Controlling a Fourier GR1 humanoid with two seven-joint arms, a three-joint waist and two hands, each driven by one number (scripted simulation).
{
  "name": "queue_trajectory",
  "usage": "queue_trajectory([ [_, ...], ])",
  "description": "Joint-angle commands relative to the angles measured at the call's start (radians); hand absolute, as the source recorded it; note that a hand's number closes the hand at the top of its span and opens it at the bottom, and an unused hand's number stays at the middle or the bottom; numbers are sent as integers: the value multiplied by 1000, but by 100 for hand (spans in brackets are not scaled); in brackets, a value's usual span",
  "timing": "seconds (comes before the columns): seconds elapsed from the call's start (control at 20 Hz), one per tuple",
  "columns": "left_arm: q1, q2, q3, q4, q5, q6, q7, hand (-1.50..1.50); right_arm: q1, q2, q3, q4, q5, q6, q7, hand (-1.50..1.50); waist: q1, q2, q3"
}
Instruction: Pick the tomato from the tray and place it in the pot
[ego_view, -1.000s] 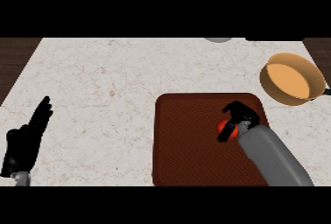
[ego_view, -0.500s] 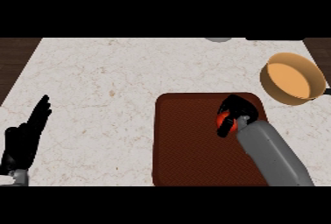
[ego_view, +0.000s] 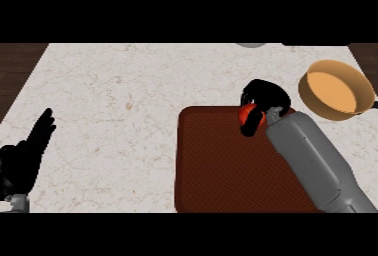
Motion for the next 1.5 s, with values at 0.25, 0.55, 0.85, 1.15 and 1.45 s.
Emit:
queue_trajectory([
  [0.25, 59, -9, 17, 9, -7, -12, -55, 0, -88, -61, 47, -196, 216, -116, 106, 150, -7, -8, -1],
  [0.55, 19, -22, 11, 16, -16, 0, -17, 0, -173, -119, 30, -348, 379, -183, 257, 150, -19, -8, -1],
  [0.85, -12, -10, 30, 14, -15, -18, 7, 0, -119, -177, -156, -470, 299, -206, 215, 150, -14, -2, 1],
  [1.15, -13, -33, 5, -23, -45, -21, 20, 0, -128, -224, -294, -294, 276, -347, 5, 150, -1, 3, 1],
  [1.45, 0, -54, 16, 23, -51, -35, -35, 0, -199, -265, -391, -103, 255, -388, -135, 150, 6, 4, 0],
])
